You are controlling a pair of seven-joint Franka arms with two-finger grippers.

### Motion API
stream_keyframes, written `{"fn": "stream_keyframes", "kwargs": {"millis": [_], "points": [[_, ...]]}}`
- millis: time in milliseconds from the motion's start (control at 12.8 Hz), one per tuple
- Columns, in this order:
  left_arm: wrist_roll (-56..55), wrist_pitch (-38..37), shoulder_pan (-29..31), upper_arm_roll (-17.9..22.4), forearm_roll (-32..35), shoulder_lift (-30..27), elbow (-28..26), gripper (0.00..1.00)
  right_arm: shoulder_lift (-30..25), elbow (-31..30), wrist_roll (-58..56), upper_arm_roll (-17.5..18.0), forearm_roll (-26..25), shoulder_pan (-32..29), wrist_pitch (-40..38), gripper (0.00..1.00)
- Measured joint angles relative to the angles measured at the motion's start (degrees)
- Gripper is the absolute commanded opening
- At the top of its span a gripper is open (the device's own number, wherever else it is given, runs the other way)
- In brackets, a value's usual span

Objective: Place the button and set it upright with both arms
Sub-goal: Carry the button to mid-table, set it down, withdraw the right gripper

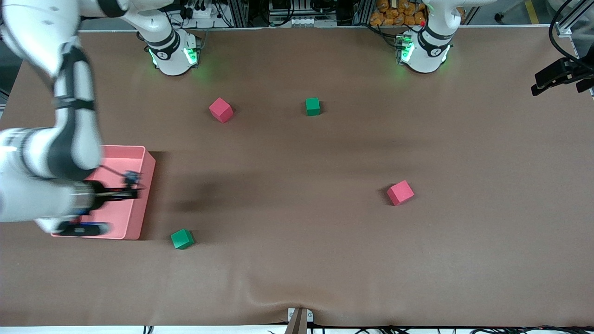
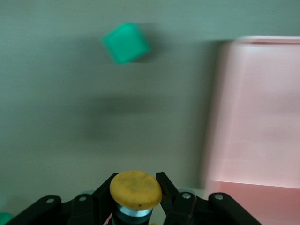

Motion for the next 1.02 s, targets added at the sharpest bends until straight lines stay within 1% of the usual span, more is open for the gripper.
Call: {"fn": "stream_keyframes", "kwargs": {"millis": [157,235,313,470,548,705,783,940,1018], "points": [[0.0,0.0,0.0,0.0,0.0,0.1,0.0,1.0,1.8,0.0,9.2,5.5,0.1,5.3,8.7,0.0],[0.0,0.0,0.0,0.0,0.0,0.1,0.0,1.0,3.5,-0.1,12.0,8.3,0.1,7.6,13.5,0.0],[0.0,0.0,0.0,0.0,0.0,0.1,-0.1,1.0,5.7,-0.1,13.3,10.1,0.1,10.4,18.9,0.0],[0.0,0.0,0.0,0.0,0.0,0.2,-0.1,1.0,11.1,0.3,15.8,11.1,0.0,17.1,28.8,0.0],[0.0,0.0,0.0,0.0,0.0,0.2,-0.1,1.0,14.0,1.5,17.4,11.2,0.0,20.1,31.4,0.0],[0.0,0.0,0.0,0.0,-0.2,0.2,-0.1,1.0,19.0,5.5,19.8,11.2,-0.2,24.9,32.6,0.0],[0.0,0.0,0.0,0.0,-0.6,0.3,-0.1,1.0,20.6,7.0,20.0,11.1,-1.3,26.5,32.6,0.0],[0.0,0.1,0.0,0.0,-1.3,0.3,0.0,1.0,22.4,8.3,20.4,11.2,-4.5,28.4,32.5,0.0],[0.0,0.4,0.0,0.0,-1.4,0.3,0.0,1.0,23.2,8.4,20.4,11.2,-5.3,29.0,32.7,0.0]]}}
